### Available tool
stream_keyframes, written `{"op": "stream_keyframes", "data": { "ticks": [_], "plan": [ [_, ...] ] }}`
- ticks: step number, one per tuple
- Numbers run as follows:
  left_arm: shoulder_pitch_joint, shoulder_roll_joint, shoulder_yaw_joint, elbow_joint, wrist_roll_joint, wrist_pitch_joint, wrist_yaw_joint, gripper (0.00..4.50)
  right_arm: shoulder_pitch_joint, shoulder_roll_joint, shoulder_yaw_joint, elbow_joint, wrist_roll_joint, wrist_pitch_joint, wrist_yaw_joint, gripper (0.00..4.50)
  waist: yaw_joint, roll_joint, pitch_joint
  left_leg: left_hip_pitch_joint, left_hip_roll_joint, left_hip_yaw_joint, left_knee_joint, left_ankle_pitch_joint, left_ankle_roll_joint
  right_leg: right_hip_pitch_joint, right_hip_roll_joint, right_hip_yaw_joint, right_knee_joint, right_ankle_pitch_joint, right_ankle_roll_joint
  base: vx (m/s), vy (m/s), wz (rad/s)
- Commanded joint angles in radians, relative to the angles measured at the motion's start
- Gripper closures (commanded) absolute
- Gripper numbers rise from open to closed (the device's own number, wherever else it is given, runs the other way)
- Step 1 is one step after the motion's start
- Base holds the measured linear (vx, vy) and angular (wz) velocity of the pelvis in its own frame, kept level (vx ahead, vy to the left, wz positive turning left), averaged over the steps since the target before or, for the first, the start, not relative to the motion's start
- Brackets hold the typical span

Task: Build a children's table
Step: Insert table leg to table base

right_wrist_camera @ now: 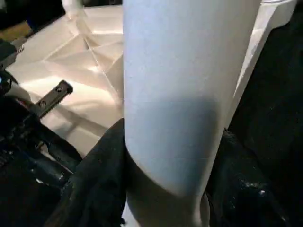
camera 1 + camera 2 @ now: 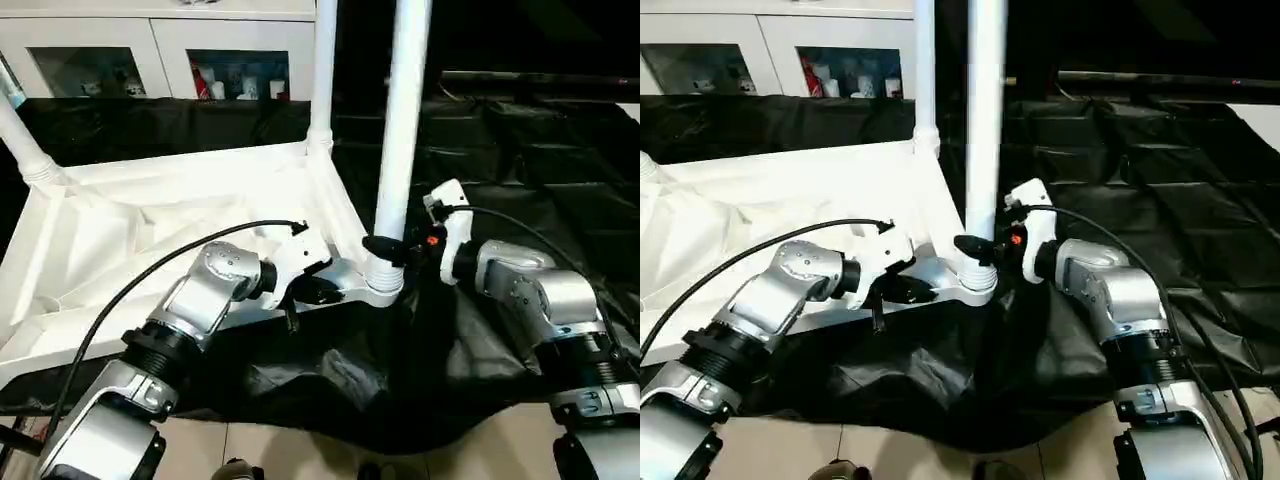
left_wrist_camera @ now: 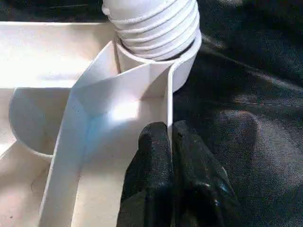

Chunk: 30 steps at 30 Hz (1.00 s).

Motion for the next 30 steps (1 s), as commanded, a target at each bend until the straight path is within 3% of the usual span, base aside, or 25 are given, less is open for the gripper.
{"op": "stream_keyframes", "data": {
  "ticks": [1,2,4,9,13,16,23,28,30],
  "plan": [
    [-0.012,0.0,-0.013,0.01,0.009,0.003,0.004,4.5,0.041,-0.004,-0.028,0.044,-0.004,0.012,-0.028,2.6,0.003,-0.002,-0.084,0.017,0.017,-0.014,-0.072,-0.23,0.031,0.065,-0.047,0.043,-0.087,-0.359,-0.167,0.0,0.0,0.0],
    [-0.014,-0.002,-0.008,0.012,0.01,0.002,0.01,4.5,0.055,-0.001,-0.045,0.045,0.005,0.014,-0.033,2.6,0.005,0.002,-0.086,0.018,0.017,-0.014,-0.071,-0.231,0.031,0.066,-0.048,0.043,-0.087,-0.356,-0.168,0.0,0.0,0.0],
    [-0.018,-0.005,-0.001,0.019,0.01,0.001,0.019,4.5,0.074,0.002,-0.062,0.043,0.012,0.006,-0.041,2.6,0.007,-0.001,-0.087,0.019,0.017,-0.014,-0.072,-0.232,0.031,0.067,-0.047,0.042,-0.087,-0.354,-0.17,0.0,0.0,0.0],
    [-0.029,-0.016,0.019,0.04,0.009,-0.004,0.055,4.5,0.113,0.019,-0.099,0.055,0.031,-0.021,-0.06,2.6,0.008,0.004,-0.085,0.022,0.015,-0.015,-0.072,-0.262,0.027,0.064,-0.048,0.039,-0.095,-0.4,-0.158,0.0,0.0,0.0],
    [-0.038,-0.022,0.026,0.062,0.013,-0.017,0.068,4.5,0.17,0.048,-0.123,0.068,0.042,-0.059,-0.074,2.6,0.004,0.007,-0.079,0.035,0.014,-0.023,-0.076,-0.341,0.012,0.063,-0.052,0.026,-0.117,-0.544,-0.109,0.0,0.0,0.0],
    [-0.038,-0.02,0.024,0.06,0.013,-0.016,0.067,4.5,0.197,0.055,-0.119,0.057,0.042,-0.071,-0.076,2.6,0.003,0.013,-0.08,0.039,0.016,-0.027,-0.08,-0.354,0.009,0.065,-0.053,0.022,-0.121,-0.535,-0.107,0.0,0.0,0.0],
    [-0.041,-0.02,0.016,0.074,0.018,-0.028,0.065,4.5,0.236,0.037,-0.032,-0.032,-0.036,-0.122,-0.084,2.6,0.004,0.012,-0.084,0.034,0.018,-0.028,-0.085,-0.329,0.012,0.072,-0.054,0.026,-0.113,-0.475,-0.129,0.0,0.0,0.0],
    [-0.04,-0.023,0.015,0.076,0.018,-0.031,0.067,4.5,0.237,0.037,0.005,-0.066,-0.06,-0.133,-0.091,2.61,0.002,0.007,-0.083,0.035,0.016,-0.028,-0.084,-0.334,0.014,0.071,-0.055,0.024,-0.119,-0.516,-0.112,0.0,0.0,0.0],
    [-0.04,-0.024,0.013,0.076,0.018,-0.033,0.067,4.5,0.228,0.026,0.051,-0.069,-0.096,-0.147,-0.088,2.61,0.0,0.008,-0.082,0.034,0.015,-0.029,-0.084,-0.333,0.013,0.071,-0.055,0.023,-0.12,-0.533,-0.103,0.0,0.0,0.0]
  ]
}}
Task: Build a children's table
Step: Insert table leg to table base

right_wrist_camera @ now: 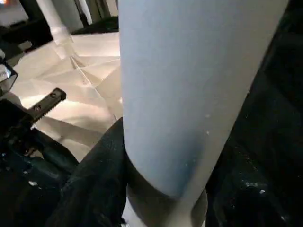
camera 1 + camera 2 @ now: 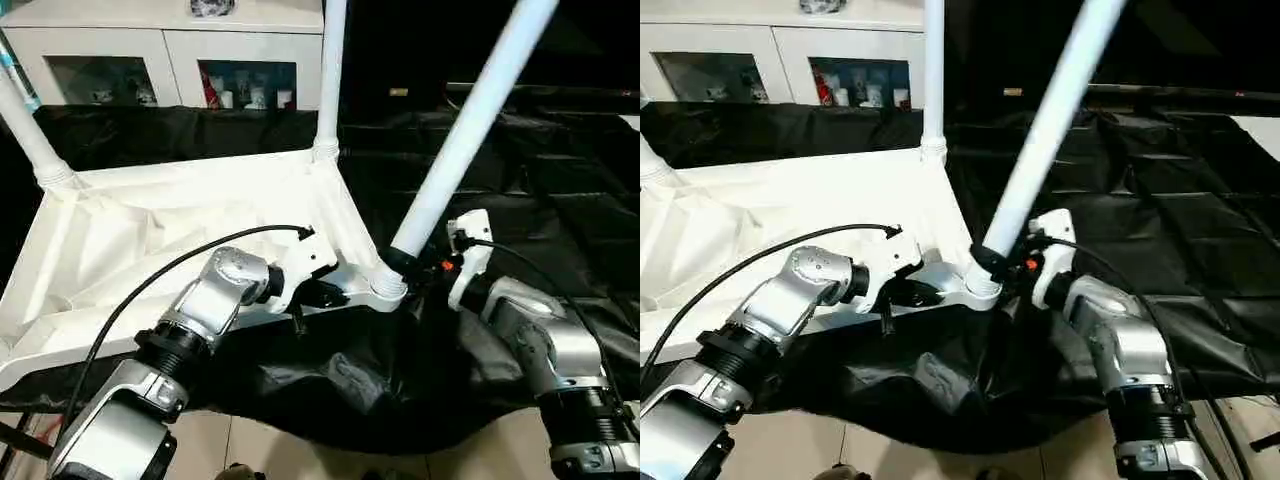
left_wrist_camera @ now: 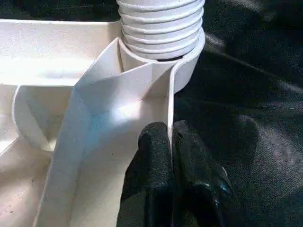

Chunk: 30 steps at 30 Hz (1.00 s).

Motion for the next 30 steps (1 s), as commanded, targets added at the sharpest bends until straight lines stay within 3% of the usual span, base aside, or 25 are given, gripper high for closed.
{"op": "stream_keyframes", "data": {
  "ticks": [1,6,9,15,16,20,23,27,30],
  "plan": [
    [-0.032,0.009,0.018,0.003,0.009,-0.006,0.029,4.5,0.033,-0.024,0.09,0.046,-0.084,0.03,0.008,2.61,-0.001,-0.001,-0.074,0.015,0.016,-0.017,-0.077,-0.337,0.013,0.039,-0.055,0.033,-0.104,-0.539,-0.101,0.0,0.0,0.0],
    [-0.027,0.012,0.013,-0.005,0.007,-0.008,0.015,4.5,0.024,-0.046,0.141,0.054,-0.111,0.051,0.047,2.61,-0.01,-0.004,-0.07,0.02,0.013,-0.02,-0.074,-0.367,0.014,0.035,-0.055,0.026,-0.115,-0.608,-0.07,0.0,0.0,0.0],
    [-0.024,0.015,0.012,-0.008,0.006,-0.016,0.001,4.5,0.009,-0.051,0.159,0.084,-0.13,0.04,0.061,2.61,-0.017,-0.003,-0.071,0.017,0.014,-0.023,-0.075,-0.376,0.013,0.037,-0.055,0.023,-0.116,-0.601,-0.07,0.0,0.0,0.0],
    [-0.016,0.024,0.006,-0.026,-0.019,-0.059,-0.059,4.5,-0.021,-0.052,0.185,0.16,-0.143,-0.014,0.112,2.61,-0.023,-0.002,-0.069,0.017,0.02,-0.029,-0.082,-0.393,0.015,0.043,-0.06,0.019,-0.114,-0.539,-0.097,0.0,0.0,0.0],
    [-0.009,0.033,0.001,-0.044,-0.025,-0.074,-0.082,4.5,-0.021,-0.055,0.186,0.167,-0.141,-0.024,0.128,2.61,-0.023,-0.003,-0.057,0.015,0.02,-0.03,-0.086,-0.402,0.018,0.039,-0.059,0.021,-0.115,-0.536,-0.1,0.0,0.0,0.0],
    [0.009,0.057,-0.011,-0.093,-0.043,-0.105,-0.142,4.5,-0.022,-0.064,0.181,0.188,-0.127,-0.052,0.191,2.61,-0.024,-0.004,-0.053,0.013,0.021,-0.03,-0.091,-0.402,0.024,0.042,-0.058,0.026,-0.109,-0.511,-0.111,0.0,0.0,0.0],
    [0.011,0.073,-0.008,-0.121,-0.047,-0.118,-0.157,4.5,-0.03,-0.076,0.175,0.203,-0.112,-0.086,0.25,2.61,-0.019,0.004,-0.043,0.016,0.021,-0.027,-0.093,-0.397,0.032,0.037,-0.057,0.03,-0.106,-0.477,-0.131,0.0,0.0,0.0],
    [0.016,0.093,-0.008,-0.16,-0.064,-0.124,-0.204,4.5,-0.047,-0.095,0.175,0.225,-0.106,-0.112,0.318,2.61,-0.018,-0.003,-0.044,0.01,0.023,-0.024,-0.094,-0.349,0.047,0.044,-0.054,0.034,-0.095,-0.404,-0.167,0.0,0.0,0.0],
    [0.023,0.115,-0.02,-0.184,-0.057,-0.135,-0.238,4.5,-0.055,-0.108,0.187,0.228,-0.117,-0.13,0.366,2.61,-0.013,-0.001,-0.048,0.008,0.028,-0.024,-0.094,-0.308,0.055,0.049,-0.057,0.037,-0.084,-0.352,-0.192,0.0,0.0,0.0]
  ]
}}
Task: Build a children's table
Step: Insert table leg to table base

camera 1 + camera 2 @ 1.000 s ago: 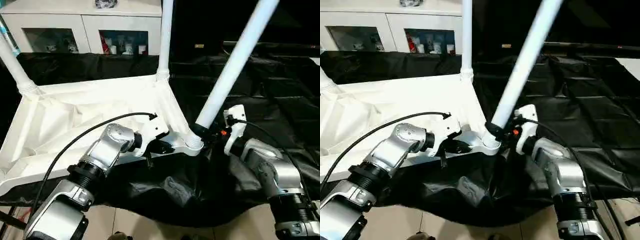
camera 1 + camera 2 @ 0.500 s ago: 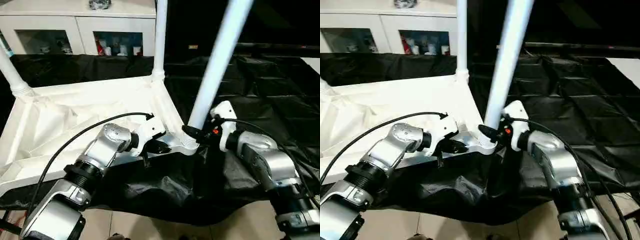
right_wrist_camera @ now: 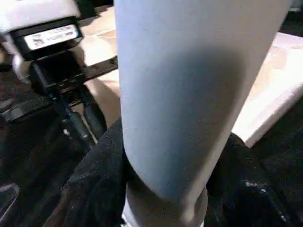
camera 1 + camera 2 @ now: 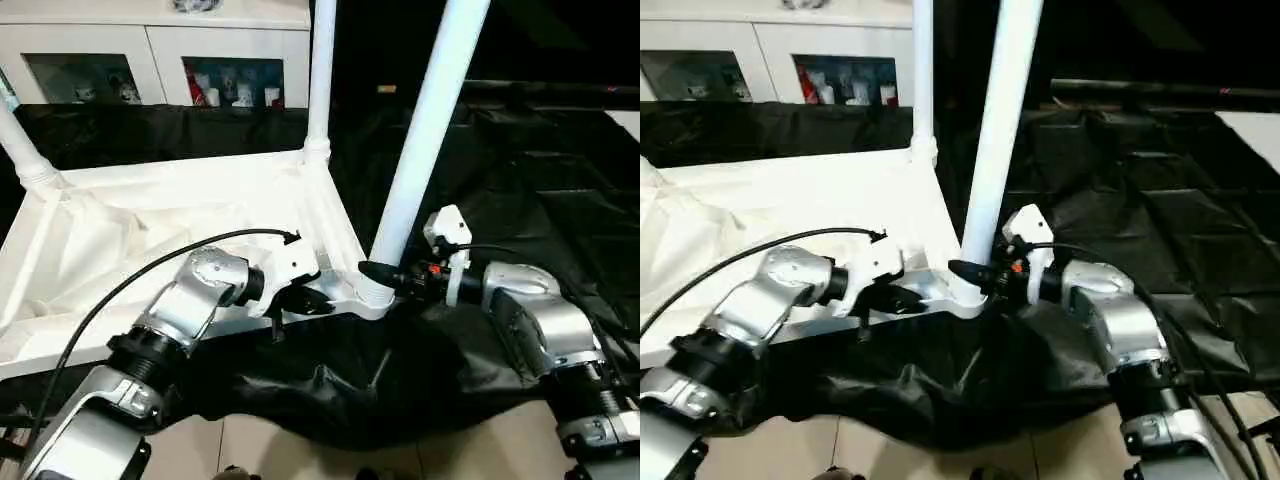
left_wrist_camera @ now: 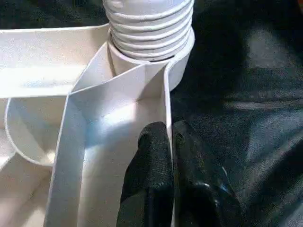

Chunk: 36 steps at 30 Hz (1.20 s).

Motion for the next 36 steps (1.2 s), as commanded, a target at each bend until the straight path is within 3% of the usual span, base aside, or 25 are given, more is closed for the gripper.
{"op": "stream_keyframes", "data": {
  "ticks": [1,5,8,11,16,18,23,33,36],
  "plan": [
    [-0.02,0.008,-0.011,-0.1,-0.038,-0.058,-0.094,4.5,0.048,-0.023,0.075,0.093,-0.065,0.026,0.021,2.61,0.004,0.004,-0.051,0.007,0.027,-0.012,-0.076,-0.298,0.059,0.048,-0.056,0.053,-0.068,-0.338,-0.195,0.0,0.0,0.0],
    [-0.014,0.025,-0.021,-0.11,-0.029,-0.059,-0.107,4.5,0.045,-0.033,0.106,0.095,-0.089,0.0,0.048,2.61,0.005,0.006,-0.052,0.011,0.03,-0.01,-0.077,-0.293,0.056,0.047,-0.056,0.055,-0.065,-0.32,-0.212,0.0,0.0,0.0],
    [-0.015,0.03,-0.023,-0.109,-0.023,-0.06,-0.106,4.5,0.039,-0.035,0.121,0.107,-0.104,-0.018,0.054,2.61,0.003,0.005,-0.046,0.014,0.029,-0.011,-0.08,-0.345,0.036,0.043,-0.056,0.054,-0.072,-0.39,-0.193,0.0,0.0,0.0],
    [-0.021,0.033,-0.022,-0.105,-0.02,-0.055,-0.097,4.5,0.033,-0.027,0.121,0.123,-0.119,-0.033,0.052,2.61,0.002,0.004,-0.047,0.014,0.028,-0.012,-0.08,-0.351,0.031,0.044,-0.059,0.054,-0.077,-0.423,-0.179,0.0,0.0,0.0],
    [-0.027,0.033,-0.015,-0.094,-0.016,-0.057,-0.086,4.5,0.036,-0.021,0.123,0.121,-0.126,-0.047,0.043,2.61,0.003,0.009,-0.05,0.015,0.029,-0.012,-0.081,-0.356,0.029,0.043,-0.058,0.055,-0.076,-0.412,-0.182,0.0,0.0,0.0],
    [-0.026,0.031,-0.014,-0.093,-0.022,-0.051,-0.086,4.5,0.037,-0.009,0.101,0.118,-0.106,-0.04,0.018,2.61,0.002,0.009,-0.051,0.015,0.028,-0.013,-0.082,-0.363,0.026,0.043,-0.058,0.054,-0.078,-0.417,-0.182,0.0,0.0,0.0],
    [-0.018,0.01,-0.012,-0.088,-0.029,-0.04,-0.064,4.5,0.009,0.027,-0.029,0.131,0.02,0.054,-0.051,2.61,0.002,0.014,-0.053,0.019,0.029,-0.014,-0.081,-0.378,0.019,0.041,-0.058,0.054,-0.08,-0.414,-0.192,0.0,0.0,0.0],
    [-0.043,-0.033,-0.004,-0.018,-0.004,-0.049,0.003,4.5,0.078,0.01,-0.1,0.064,0.072,0.099,-0.073,2.61,0.016,0.013,-0.058,0.013,0.031,-0.008,-0.082,-0.317,0.03,0.044,-0.058,0.058,-0.074,-0.364,-0.199,0.0,0.0,0.0],
    [-0.051,-0.04,0.001,-0.003,0.0,-0.044,0.021,4.5,0.112,0.013,-0.111,0.04,0.085,0.104,-0.094,2.61,0.024,0.013,-0.055,0.022,0.03,-0.006,-0.082,-0.348,0.022,0.037,-0.059,0.058,-0.083,-0.412,-0.184,0.0,0.0,0.0]
  ]
}}
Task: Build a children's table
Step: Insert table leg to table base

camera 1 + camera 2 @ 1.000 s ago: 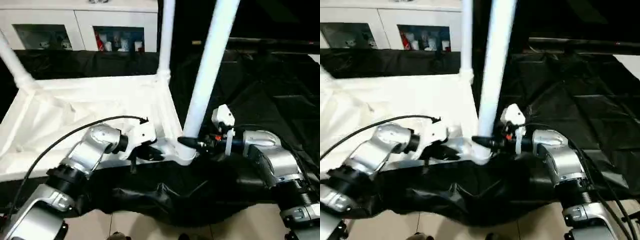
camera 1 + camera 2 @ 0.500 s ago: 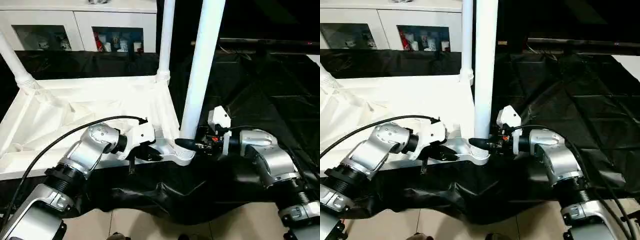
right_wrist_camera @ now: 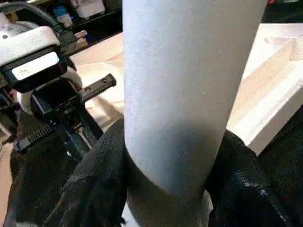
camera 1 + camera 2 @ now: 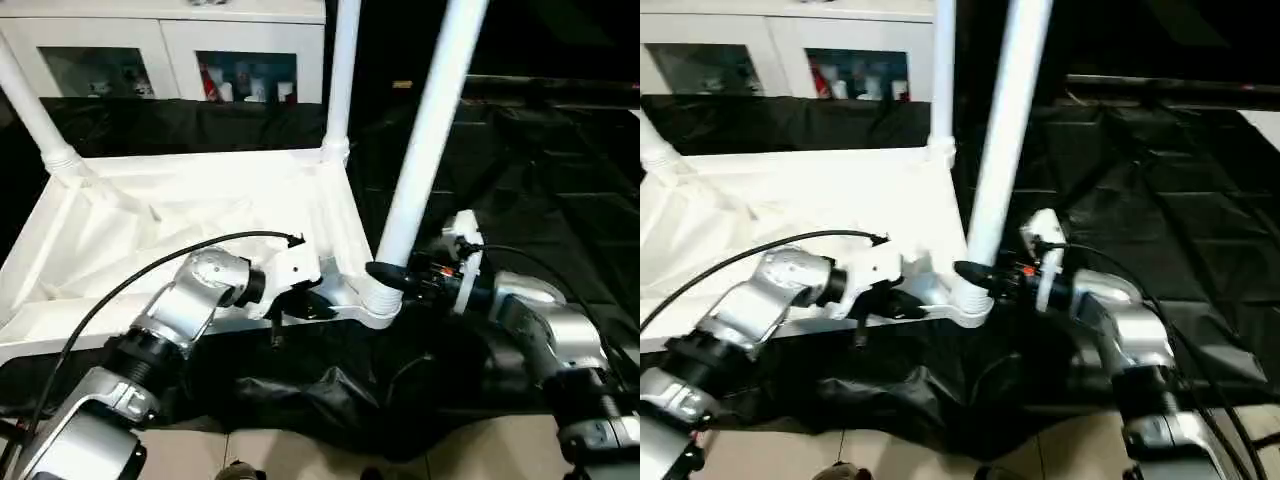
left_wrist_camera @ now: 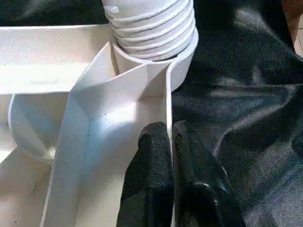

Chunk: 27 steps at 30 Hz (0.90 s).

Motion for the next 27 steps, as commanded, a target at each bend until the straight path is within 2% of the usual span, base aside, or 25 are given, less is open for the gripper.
{"op": "stream_keyframes", "data": {
  "ticks": [1,3,5,7,8,10,11,13,17,18,22,24,27],
  "plan": [
    [-0.039,-0.01,0.015,-0.016,-0.008,-0.025,0.015,4.5,0.056,-0.014,-0.006,0.029,-0.025,0.038,-0.056,2.61,-0.003,0.006,-0.059,0.022,0.03,-0.01,-0.08,-0.351,0.021,0.038,-0.059,0.055,-0.082,-0.419,-0.18,0.0,0.0,0.0],
    [-0.045,-0.012,0.016,-0.004,-0.002,-0.033,0.023,4.5,0.088,-0.006,-0.018,0.007,-0.016,0.035,-0.076,2.61,-0.001,0.012,-0.055,0.025,0.029,-0.013,-0.082,-0.385,0.016,0.035,-0.061,0.052,-0.091,-0.475,-0.158,0.0,0.0,0.0],
    [-0.048,-0.013,0.017,0.001,0.0,-0.035,0.025,4.5,0.1,0.0,-0.029,-0.002,-0.008,0.037,-0.086,2.61,-0.004,0.008,-0.054,0.021,0.028,-0.016,-0.084,-0.392,0.015,0.036,-0.061,0.051,-0.093,-0.501,-0.142,0.0,0.0,0.0],
    [-0.051,-0.015,0.018,0.013,0.003,-0.043,0.026,4.5,0.125,0.009,-0.042,-0.028,-0.004,0.042,-0.104,2.61,-0.004,0.009,-0.053,0.022,0.027,-0.016,-0.083,-0.398,0.017,0.032,-0.062,0.05,-0.098,-0.531,-0.13,0.0,0.0,0.0],
    [-0.052,-0.015,0.018,0.016,0.004,-0.046,0.026,4.5,0.132,0.011,-0.043,-0.037,-0.004,0.042,-0.107,2.61,-0.004,0.013,-0.052,0.023,0.027,-0.016,-0.084,-0.403,0.016,0.031,-0.062,0.05,-0.103,-0.544,-0.123,0.0,0.0,0.0],
    [-0.054,-0.017,0.018,0.025,0.006,-0.052,0.028,4.5,0.147,0.015,-0.045,-0.056,-0.001,0.044,-0.115,2.61,-0.003,0.011,-0.053,0.024,0.027,-0.018,-0.085,-0.402,0.014,0.03,-0.062,0.05,-0.103,-0.551,-0.117,0.0,0.0,0.0],
    [-0.055,-0.017,0.016,0.027,0.008,-0.054,0.028,4.5,0.157,0.015,-0.041,-0.07,-0.004,0.043,-0.121,2.61,-0.004,0.013,-0.055,0.021,0.027,-0.018,-0.086,-0.404,0.014,0.032,-0.062,0.049,-0.102,-0.555,-0.115,0.0,0.0,0.0],
    [-0.056,-0.018,0.015,0.027,0.008,-0.054,0.026,4.5,0.168,0.012,-0.029,-0.089,-0.016,0.04,-0.128,2.61,-0.003,0.012,-0.055,0.024,0.027,-0.018,-0.086,-0.407,0.013,0.029,-0.063,0.05,-0.106,-0.564,-0.108,0.0,0.0,0.0],
    [-0.057,-0.018,0.01,0.027,0.01,-0.063,0.021,4.5,0.178,-0.005,0.03,-0.123,-0.066,0.023,-0.138,2.61,-0.004,0.009,-0.054,0.017,0.027,-0.019,-0.089,-0.397,0.014,0.032,-0.064,0.05,-0.104,-0.569,-0.101,0.0,0.0,0.0],
    [-0.055,-0.019,0.009,0.028,0.012,-0.068,0.021,4.5,0.177,-0.01,0.061,-0.129,-0.1,0.01,-0.144,2.61,-0.005,0.006,-0.054,0.017,0.027,-0.019,-0.088,-0.396,0.014,0.031,-0.065,0.05,-0.105,-0.581,-0.096,0.0,0.0,0.0],
    [-0.047,-0.021,0.004,0.027,0.016,-0.076,0.019,4.5,0.165,-0.005,0.106,-0.124,-0.142,0.008,-0.161,2.61,-0.01,0.006,-0.05,0.021,0.024,-0.021,-0.087,-0.42,0.01,0.025,-0.067,0.046,-0.116,-0.654,-0.071,0.0,0.0,0.0],
    [-0.043,-0.02,0.002,0.024,0.015,-0.077,0.017,4.5,0.153,-0.004,0.127,-0.108,-0.161,0.001,-0.161,2.61,-0.015,0.001,-0.048,0.022,0.022,-0.023,-0.086,-0.438,0.008,0.024,-0.067,0.042,-0.121,-0.691,-0.056,0.0,0.0,0.0],
    [-0.039,-0.019,0.0,0.019,0.015,-0.077,0.015,4.5,0.146,-0.01,0.159,-0.089,-0.184,-0.014,-0.149,2.61,-0.02,0.002,-0.048,0.022,0.021,-0.025,-0.086,-0.446,0.007,0.024,-0.069,0.036,-0.127,-0.711,-0.043,0.0,0.0,0.0]
  ]
}}
